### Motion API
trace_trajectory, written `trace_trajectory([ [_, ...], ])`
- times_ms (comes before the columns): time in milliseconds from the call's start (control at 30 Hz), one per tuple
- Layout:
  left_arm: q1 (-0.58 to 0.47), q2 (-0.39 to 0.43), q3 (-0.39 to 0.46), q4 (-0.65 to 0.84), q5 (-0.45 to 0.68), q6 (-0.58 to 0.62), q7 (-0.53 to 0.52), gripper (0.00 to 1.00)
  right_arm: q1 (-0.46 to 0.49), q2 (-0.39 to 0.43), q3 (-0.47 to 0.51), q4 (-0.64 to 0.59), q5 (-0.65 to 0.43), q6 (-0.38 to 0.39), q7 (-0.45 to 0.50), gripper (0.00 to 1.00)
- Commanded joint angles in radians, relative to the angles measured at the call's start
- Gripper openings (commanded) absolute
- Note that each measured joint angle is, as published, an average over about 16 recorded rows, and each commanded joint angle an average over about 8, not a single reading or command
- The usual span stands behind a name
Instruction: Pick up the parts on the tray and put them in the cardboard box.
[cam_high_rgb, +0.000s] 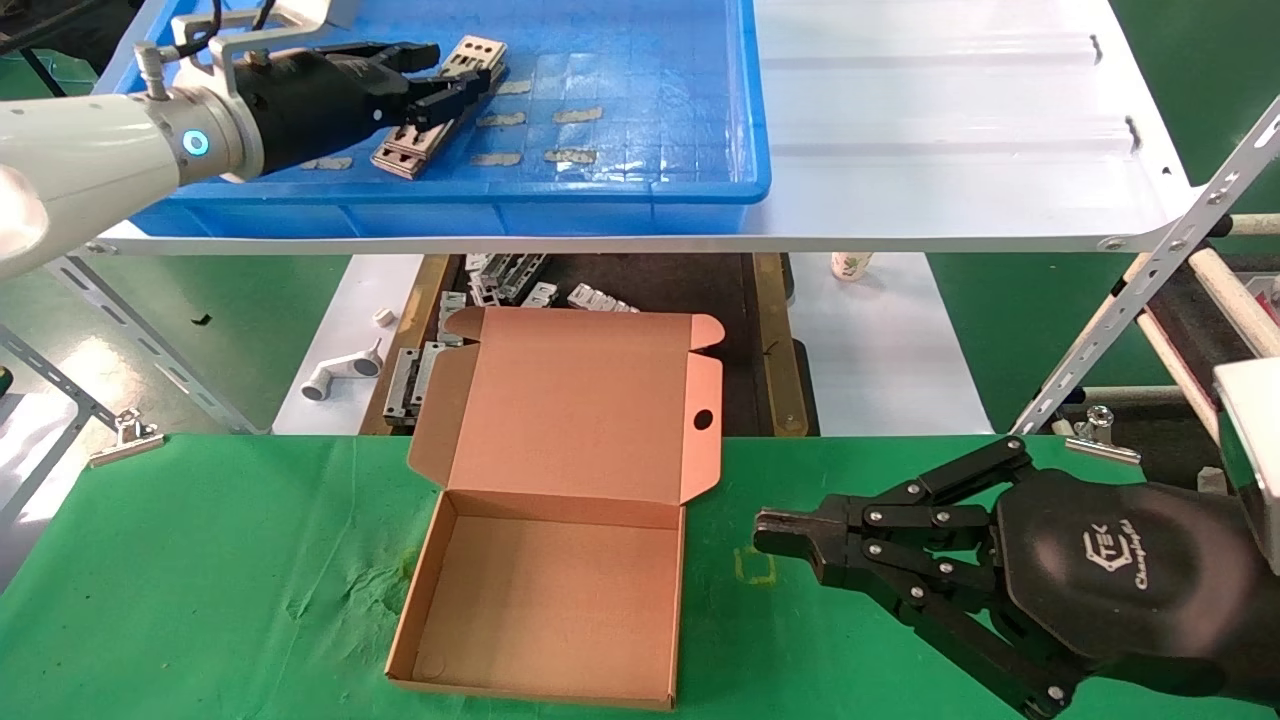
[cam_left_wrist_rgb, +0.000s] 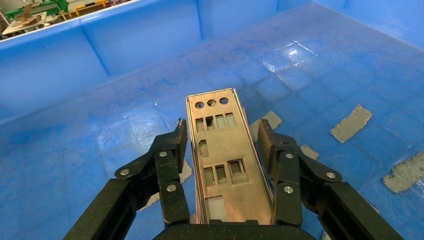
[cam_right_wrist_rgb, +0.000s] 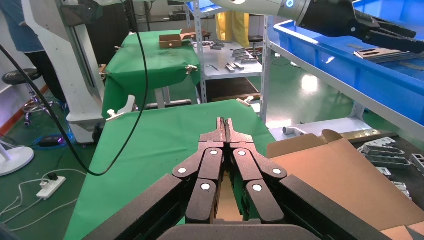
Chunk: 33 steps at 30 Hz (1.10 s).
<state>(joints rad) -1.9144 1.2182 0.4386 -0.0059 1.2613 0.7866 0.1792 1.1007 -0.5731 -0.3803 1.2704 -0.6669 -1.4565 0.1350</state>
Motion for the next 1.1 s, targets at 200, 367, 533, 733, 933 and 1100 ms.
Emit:
trace_trajectory([
  [200,-0.001,0.000,-0.001,0.001,-0.001,-0.001,0.002,0.64,0.000,0.000,0.000,0.000,0.000,0.000,0.000,0.00],
  [367,-0.001,0.001,-0.002,0.002,-0.003,-0.003,0.003,0.09,0.000,0.000,0.000,0.000,0.000,0.000,0.000,0.00],
  [533,-0.002,0.002,-0.003,0.004,-0.004,-0.005,0.002,0.00,0.000,0.000,0.000,0.000,0.000,0.000,0.000,0.00],
  [733,-0.002,0.003,-0.003,0.005,-0.004,-0.007,0.001,0.00,0.000,0.000,0.000,0.000,0.000,0.000,0.000,0.00],
  [933,0.000,0.004,-0.001,0.010,-0.001,-0.009,-0.004,0.00,0.000,0.000,0.000,0.000,0.000,0.000,0.000,0.00],
  [1100,0.000,0.004,0.000,0.011,-0.001,-0.011,-0.007,0.00,0.000,0.000,0.000,0.000,0.000,0.000,0.000,0.00],
])
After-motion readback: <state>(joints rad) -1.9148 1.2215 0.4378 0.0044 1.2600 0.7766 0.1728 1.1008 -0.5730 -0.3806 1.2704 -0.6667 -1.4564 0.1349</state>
